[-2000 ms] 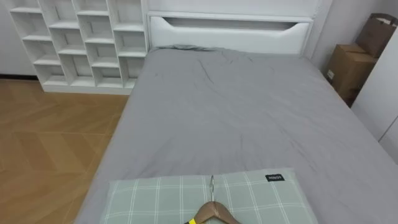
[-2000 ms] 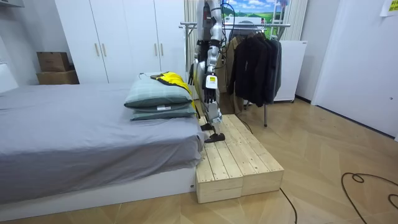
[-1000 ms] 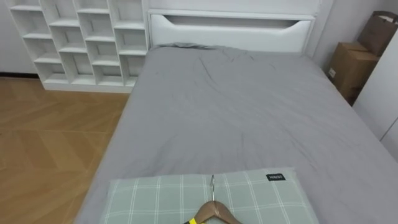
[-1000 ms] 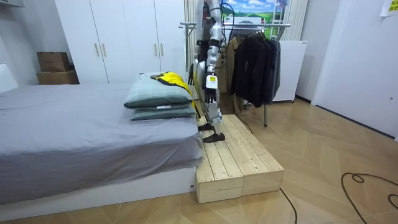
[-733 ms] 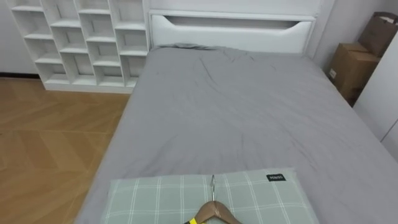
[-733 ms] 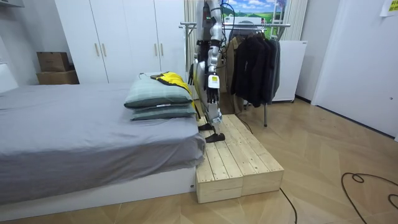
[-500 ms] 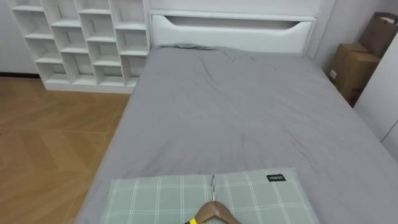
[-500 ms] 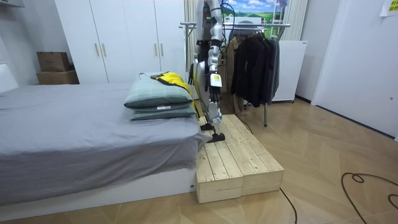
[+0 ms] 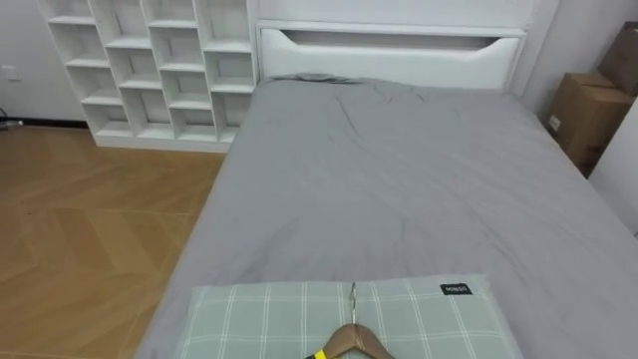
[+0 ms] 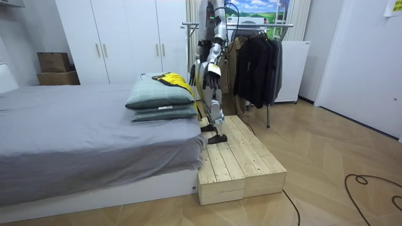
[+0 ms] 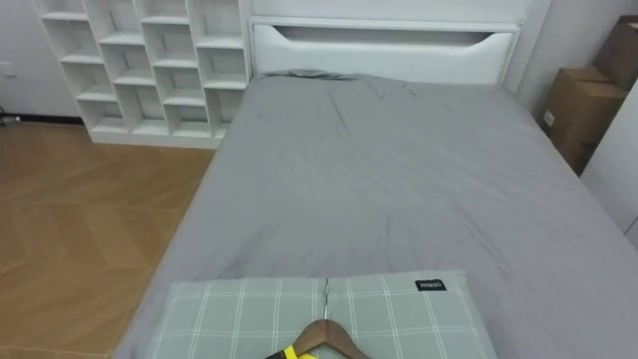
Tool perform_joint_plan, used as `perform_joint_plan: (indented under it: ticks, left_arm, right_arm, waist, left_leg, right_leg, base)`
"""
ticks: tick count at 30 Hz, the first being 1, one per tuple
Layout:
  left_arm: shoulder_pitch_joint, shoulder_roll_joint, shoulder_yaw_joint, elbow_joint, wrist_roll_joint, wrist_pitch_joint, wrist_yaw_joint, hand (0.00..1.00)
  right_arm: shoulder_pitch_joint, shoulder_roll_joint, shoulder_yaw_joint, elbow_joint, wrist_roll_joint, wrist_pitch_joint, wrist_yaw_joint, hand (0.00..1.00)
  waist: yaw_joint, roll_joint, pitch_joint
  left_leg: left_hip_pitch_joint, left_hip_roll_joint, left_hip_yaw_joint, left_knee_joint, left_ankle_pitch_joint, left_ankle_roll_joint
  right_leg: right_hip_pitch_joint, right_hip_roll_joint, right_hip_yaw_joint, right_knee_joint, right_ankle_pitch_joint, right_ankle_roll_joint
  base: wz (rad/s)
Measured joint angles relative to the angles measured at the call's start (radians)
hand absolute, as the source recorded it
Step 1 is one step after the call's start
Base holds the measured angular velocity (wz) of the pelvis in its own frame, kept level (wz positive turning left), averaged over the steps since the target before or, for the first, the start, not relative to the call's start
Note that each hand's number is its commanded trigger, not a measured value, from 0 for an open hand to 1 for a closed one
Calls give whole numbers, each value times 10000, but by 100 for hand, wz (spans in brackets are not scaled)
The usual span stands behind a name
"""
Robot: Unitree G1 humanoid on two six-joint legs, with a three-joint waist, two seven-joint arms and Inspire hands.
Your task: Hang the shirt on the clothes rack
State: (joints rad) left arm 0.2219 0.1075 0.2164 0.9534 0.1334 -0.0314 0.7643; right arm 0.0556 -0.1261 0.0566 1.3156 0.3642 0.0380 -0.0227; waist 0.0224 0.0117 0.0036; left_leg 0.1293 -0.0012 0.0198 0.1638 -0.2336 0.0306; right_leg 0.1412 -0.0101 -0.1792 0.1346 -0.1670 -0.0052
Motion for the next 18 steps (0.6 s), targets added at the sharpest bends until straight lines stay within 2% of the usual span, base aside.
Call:
perform_joint_plan:
  ticks: [8, 11, 18]
  left_arm:
    - [-152, 15, -327, -604, 2089, -245, 1115, 0]
    - [-208, 36, -709, -682, 2642, -410, 1279, 0]
    - [-267, 66, -1493, -704, 3796, -424, 1366, 0]
  right_arm:
    - [-156, -3, -6, 7, -560, -269, 29, 0]
    - [-200, -3, -4, 6, -574, -277, 62, 0]
    - [-192, -12, -1, 4, -638, -278, 32, 0]
  waist:
    - [-225, -18, -30]
    - [-319, -16, -35]
    - [-478, 4, -39]
  left_leg:
    - [-16, -51, -59, 32, 20, 9]
    - [0, -63, -63, 51, 23, 14]
    - [-5, -62, -63, 40, 25, 17]
  right_leg:
    - [-3, -24, 51, -13, -1, 1]
    - [4, -39, 41, -13, -1, 1]
    - [-17, -41, 9, -14, -2, 4]
  base:
    - [0]
    - [0]
    - [0]
